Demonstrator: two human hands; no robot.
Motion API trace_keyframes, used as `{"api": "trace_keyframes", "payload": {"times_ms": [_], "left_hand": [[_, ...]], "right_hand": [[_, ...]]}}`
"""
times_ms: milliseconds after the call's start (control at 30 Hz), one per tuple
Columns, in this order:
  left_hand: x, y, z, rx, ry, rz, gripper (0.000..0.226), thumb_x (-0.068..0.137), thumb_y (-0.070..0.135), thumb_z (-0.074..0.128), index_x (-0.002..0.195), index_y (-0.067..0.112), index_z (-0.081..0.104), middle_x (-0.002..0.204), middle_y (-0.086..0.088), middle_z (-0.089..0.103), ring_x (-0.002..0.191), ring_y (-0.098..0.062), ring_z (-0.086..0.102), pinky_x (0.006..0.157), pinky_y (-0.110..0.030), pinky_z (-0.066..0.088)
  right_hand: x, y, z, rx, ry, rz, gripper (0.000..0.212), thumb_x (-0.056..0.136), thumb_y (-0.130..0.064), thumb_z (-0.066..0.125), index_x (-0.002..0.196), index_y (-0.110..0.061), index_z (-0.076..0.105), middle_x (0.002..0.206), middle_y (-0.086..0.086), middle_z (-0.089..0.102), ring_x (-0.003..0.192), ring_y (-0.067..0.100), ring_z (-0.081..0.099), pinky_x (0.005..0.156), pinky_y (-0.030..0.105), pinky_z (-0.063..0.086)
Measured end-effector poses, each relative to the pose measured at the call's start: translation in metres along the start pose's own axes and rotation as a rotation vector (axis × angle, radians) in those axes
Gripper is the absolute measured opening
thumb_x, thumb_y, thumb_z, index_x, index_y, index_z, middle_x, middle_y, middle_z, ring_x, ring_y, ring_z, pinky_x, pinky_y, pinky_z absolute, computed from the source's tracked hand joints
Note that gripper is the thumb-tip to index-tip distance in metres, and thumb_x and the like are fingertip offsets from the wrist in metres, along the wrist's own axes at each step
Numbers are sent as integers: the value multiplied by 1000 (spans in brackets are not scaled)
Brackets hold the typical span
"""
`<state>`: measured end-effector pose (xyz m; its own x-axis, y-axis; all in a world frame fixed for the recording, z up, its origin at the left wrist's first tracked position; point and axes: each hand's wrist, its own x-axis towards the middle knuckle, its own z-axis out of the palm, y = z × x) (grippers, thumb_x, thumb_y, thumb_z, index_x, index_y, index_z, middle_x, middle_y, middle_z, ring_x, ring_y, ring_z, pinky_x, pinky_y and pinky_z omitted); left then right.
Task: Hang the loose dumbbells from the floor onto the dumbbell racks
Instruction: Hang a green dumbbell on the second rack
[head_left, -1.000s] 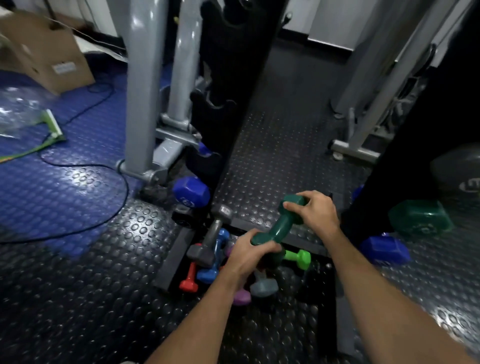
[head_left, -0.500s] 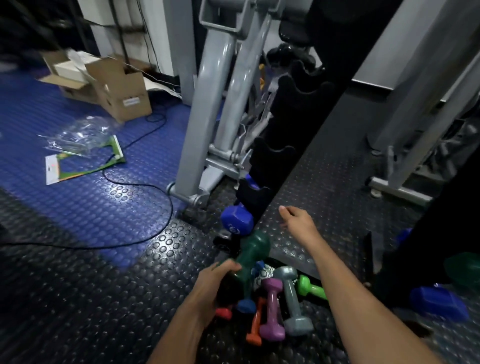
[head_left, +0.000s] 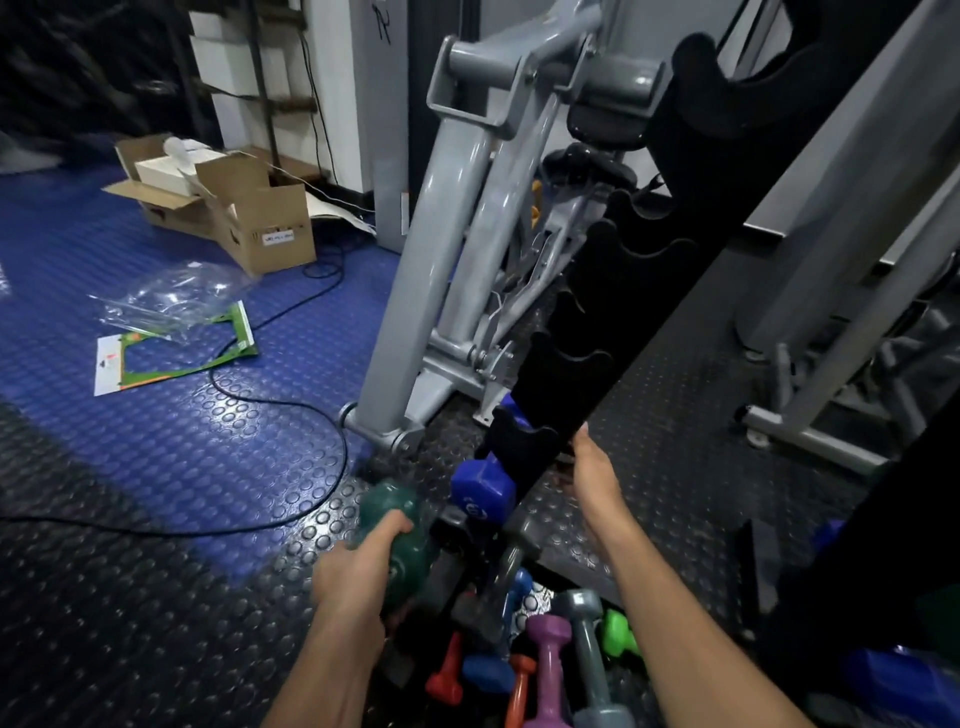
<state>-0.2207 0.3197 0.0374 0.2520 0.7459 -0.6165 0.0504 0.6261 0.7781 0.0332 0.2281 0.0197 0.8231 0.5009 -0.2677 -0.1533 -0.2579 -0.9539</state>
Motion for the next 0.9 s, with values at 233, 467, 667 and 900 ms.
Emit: {"api": "trace_keyframes", "payload": {"times_ms": [233,467,667,900], "left_hand": [[5,53,24,-20,-91,282,27,79,21,81,98,6,68,73,-12,71,53,-21,61,41,-26,42],[-1,98,79,50,-317,382,24,81,17,80,94,10,61,75,-9,68,51,-18,61,41,-23,39],[-10,107,107,122,-398,434,23,77,7,81,88,11,61,72,-6,67,52,-13,65,43,-24,48],[2,106,124,202,-446,445,38,70,15,85,101,9,63,84,-8,73,61,-13,72,58,-34,58]], "right_hand": [[8,10,5,6,27,-4,86,77,-93,34,139,-39,58,138,-8,64,128,18,59,112,51,44],[8,11,-2,-15,-21,18,80,82,-90,36,136,-37,62,133,-5,67,122,19,63,110,51,46],[11,16,-6,-41,-48,24,85,73,-98,37,136,-47,59,139,-11,64,131,20,58,114,54,42],[12,17,-7,-38,-63,8,93,65,-101,41,137,-44,59,136,-16,65,129,14,59,115,49,41]]}}
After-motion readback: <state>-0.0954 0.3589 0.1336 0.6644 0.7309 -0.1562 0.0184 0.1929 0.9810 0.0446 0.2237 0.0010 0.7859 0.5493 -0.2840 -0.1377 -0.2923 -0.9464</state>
